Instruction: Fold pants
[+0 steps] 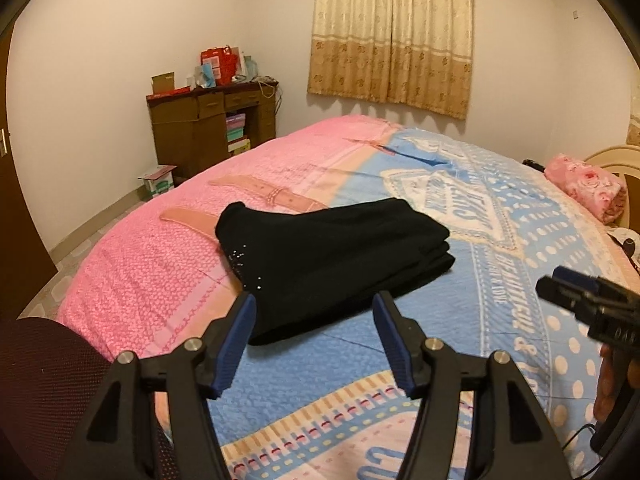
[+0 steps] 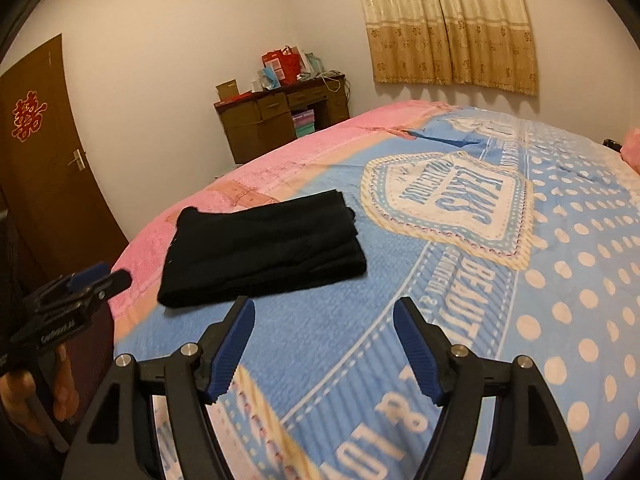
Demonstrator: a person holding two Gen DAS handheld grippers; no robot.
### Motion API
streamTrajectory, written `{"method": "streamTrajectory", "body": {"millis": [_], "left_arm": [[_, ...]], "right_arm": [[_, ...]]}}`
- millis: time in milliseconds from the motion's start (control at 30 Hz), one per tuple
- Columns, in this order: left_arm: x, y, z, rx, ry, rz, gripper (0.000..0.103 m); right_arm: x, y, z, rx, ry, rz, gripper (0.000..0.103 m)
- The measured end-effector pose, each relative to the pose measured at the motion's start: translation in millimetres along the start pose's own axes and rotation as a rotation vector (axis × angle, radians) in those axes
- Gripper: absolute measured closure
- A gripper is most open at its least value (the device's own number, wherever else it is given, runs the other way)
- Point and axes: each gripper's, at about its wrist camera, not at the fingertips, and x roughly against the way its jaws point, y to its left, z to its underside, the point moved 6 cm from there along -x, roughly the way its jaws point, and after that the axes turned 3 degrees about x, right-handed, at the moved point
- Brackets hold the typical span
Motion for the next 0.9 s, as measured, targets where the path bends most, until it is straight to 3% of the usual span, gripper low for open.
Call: {"method": "streamTrajectory", "body": {"millis": [900], "left_arm": [[-7, -5, 8, -0.008, 0.035, 0.014, 0.039]], "right_arm": [[21, 12, 5, 0.001, -0.017, 0.019, 0.03]]}}
